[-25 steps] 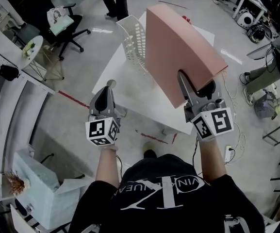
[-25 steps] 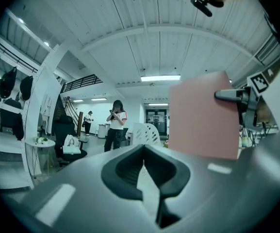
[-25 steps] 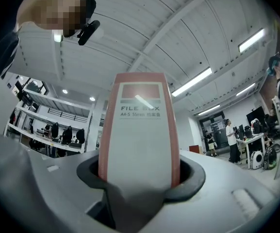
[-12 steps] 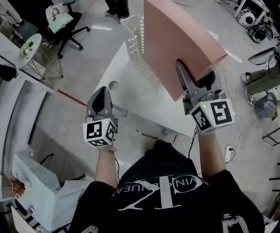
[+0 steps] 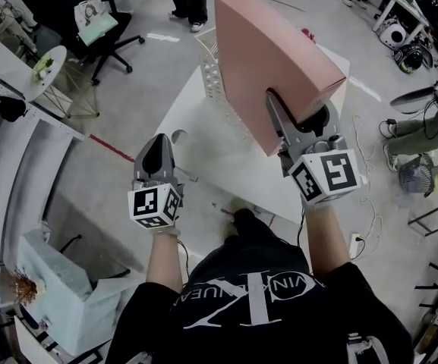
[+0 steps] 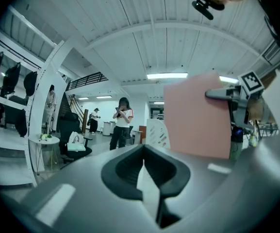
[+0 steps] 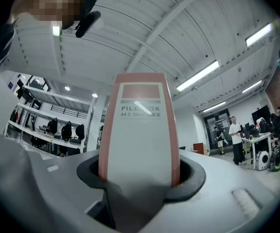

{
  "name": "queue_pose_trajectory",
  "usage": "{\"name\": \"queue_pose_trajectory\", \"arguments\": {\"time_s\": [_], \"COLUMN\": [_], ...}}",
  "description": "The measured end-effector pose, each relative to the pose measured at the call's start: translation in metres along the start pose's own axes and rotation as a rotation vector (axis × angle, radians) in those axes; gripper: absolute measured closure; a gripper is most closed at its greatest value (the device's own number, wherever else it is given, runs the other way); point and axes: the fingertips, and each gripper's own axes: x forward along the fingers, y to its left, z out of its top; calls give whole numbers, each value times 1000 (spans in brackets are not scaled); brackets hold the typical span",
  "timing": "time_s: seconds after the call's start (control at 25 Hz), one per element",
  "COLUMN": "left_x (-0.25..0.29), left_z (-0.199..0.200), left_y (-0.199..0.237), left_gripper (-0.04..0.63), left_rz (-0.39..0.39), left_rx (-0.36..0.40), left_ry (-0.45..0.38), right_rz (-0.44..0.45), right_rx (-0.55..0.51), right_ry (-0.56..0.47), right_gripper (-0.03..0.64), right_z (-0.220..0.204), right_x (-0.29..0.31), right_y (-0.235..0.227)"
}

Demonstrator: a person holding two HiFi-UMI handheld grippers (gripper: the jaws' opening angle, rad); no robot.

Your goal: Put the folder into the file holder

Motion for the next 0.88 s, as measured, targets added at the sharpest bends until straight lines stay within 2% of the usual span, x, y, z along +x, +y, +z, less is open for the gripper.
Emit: {"name": "queue_pose_trajectory", "arguments": {"time_s": [0.2,0.48,0.88], "left_x": [15,27,43], "left_z": [3,2,-9], "left_y": [9,20,21], "left_gripper": [595,595,595], "left_rz": [24,61,78], "left_rx": [-4,-15,-19], "left_ry": [-6,-5,19], "right_rz": [22,59,84], "right_rx": [-11,2,28], "right_ry": [-14,-93,-137], "right_gripper": [321,322,322], "right_z": [-3,-4,-28], "right_x": [23,39,47], "right_y": [-1,-5,-13]}}
